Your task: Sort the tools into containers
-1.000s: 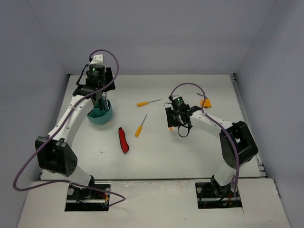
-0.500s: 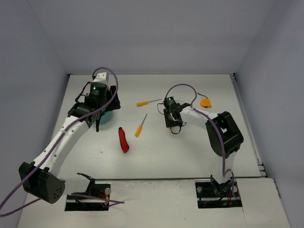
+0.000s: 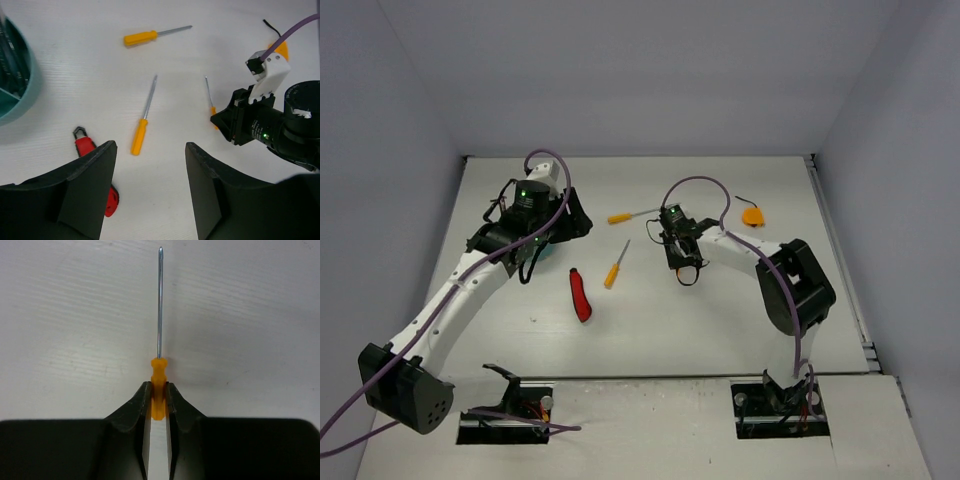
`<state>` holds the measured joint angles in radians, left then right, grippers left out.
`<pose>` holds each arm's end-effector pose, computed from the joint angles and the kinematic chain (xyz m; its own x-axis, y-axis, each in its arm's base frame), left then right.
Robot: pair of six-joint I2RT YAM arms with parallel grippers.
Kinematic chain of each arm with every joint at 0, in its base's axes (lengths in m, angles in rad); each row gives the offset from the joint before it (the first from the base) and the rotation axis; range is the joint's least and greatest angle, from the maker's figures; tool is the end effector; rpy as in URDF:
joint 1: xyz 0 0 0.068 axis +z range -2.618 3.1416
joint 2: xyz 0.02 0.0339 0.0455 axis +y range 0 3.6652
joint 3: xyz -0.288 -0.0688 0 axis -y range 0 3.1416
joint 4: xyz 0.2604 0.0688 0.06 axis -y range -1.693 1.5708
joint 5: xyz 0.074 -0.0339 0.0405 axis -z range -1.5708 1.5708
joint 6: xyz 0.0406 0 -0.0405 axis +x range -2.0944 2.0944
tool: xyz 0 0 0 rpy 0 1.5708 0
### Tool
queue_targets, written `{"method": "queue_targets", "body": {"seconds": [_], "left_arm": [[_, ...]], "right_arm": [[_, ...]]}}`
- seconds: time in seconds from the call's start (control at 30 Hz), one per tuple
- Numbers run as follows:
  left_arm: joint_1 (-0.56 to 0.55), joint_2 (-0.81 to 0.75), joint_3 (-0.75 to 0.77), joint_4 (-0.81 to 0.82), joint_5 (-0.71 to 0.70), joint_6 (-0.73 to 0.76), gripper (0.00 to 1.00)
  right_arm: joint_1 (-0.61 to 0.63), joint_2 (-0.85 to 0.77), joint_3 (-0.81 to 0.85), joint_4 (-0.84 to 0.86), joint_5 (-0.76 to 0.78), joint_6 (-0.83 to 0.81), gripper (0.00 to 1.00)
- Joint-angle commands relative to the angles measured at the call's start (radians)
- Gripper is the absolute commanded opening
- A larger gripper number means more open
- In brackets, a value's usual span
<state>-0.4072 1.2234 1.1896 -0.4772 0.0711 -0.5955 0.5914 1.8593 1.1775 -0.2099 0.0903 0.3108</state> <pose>0.2597 -0.1152 0.3795 -0.6253 -0.3396 -0.7026 0.1223 0.8466 -0.5180 0.3456 0.2277 0.1830 -0.7705 -0.1505 -0.6195 -0.2863 0.9499 0.1253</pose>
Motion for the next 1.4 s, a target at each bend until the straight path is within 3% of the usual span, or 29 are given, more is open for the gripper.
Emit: {"method": "queue_targets", "body": {"seconds": [0.0, 0.17, 0.4, 0.97, 1.1, 1.27, 1.37], "left_arm": [[-0.031, -0.001, 0.0, 0.149, 0.105, -0.085, 0.54], [-0.099, 0.026, -0.013, 0.322, 0.157, -0.142, 0.54], [-0.139, 0.071, -0.032, 0.542, 0.169, -0.205, 0.54], [-0.214, 0.142, 0.012, 0.535, 0.028, -0.195, 0.52], [-0.225, 0.155, 0.019, 0.55, 0.012, -0.201, 0.38], [-0.229, 0.167, 0.033, 0.544, -0.009, -0.208, 0.04], [-0.228, 0.161, 0.026, 0.544, -0.024, -0.221, 0.0]], "right_arm": [[0.038, -0.192, -0.013, 0.031, -0.032, -0.045, 0.0], [0.06, -0.391, -0.071, 0.133, -0.19, -0.071, 0.0], [0.073, -0.5, -0.086, 0.221, -0.359, -0.065, 0.0], [0.074, -0.546, -0.104, 0.298, -0.439, -0.03, 0.0], [0.076, -0.543, -0.111, 0.305, -0.442, -0.026, 0.0], [0.08, -0.539, -0.118, 0.315, -0.442, -0.024, 0.0], [0.082, -0.537, -0.12, 0.317, -0.439, -0.023, 0.0]]}}
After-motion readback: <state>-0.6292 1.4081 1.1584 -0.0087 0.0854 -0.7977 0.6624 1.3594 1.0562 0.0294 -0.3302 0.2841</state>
